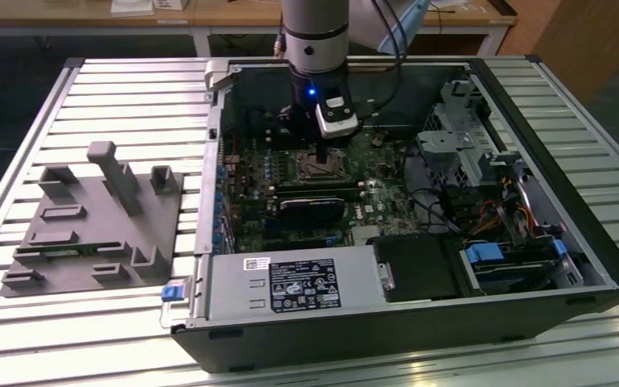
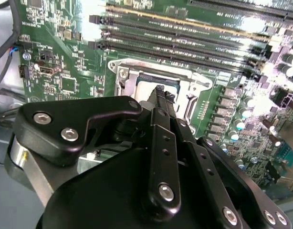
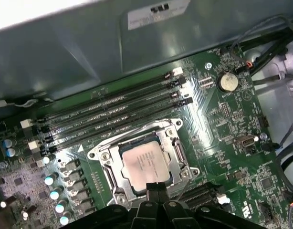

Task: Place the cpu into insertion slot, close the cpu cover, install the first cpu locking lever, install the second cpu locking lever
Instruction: 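Install the second cpu locking lever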

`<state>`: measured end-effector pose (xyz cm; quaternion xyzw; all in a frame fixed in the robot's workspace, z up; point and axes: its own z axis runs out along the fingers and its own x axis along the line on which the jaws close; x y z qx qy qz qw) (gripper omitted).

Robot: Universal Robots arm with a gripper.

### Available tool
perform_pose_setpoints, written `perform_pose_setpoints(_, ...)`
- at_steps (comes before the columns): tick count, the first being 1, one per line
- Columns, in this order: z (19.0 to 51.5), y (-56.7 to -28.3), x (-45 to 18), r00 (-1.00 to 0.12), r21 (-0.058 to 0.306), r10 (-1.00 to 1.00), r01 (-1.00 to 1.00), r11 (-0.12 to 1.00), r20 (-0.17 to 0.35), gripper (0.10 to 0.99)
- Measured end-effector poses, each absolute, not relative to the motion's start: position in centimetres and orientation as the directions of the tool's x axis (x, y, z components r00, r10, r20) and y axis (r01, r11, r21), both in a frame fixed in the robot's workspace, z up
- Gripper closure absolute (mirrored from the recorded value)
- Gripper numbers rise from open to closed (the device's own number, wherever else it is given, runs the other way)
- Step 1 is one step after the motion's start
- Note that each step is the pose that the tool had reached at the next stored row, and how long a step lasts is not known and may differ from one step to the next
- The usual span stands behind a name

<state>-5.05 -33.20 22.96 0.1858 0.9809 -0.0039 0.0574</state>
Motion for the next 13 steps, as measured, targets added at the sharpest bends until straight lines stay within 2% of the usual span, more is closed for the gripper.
perform_pose_setpoints(13, 23.56, -33.78, -5.03, -0.924, 0.021, 0.365, 0.365, 0.931, -0.111, 0.980)
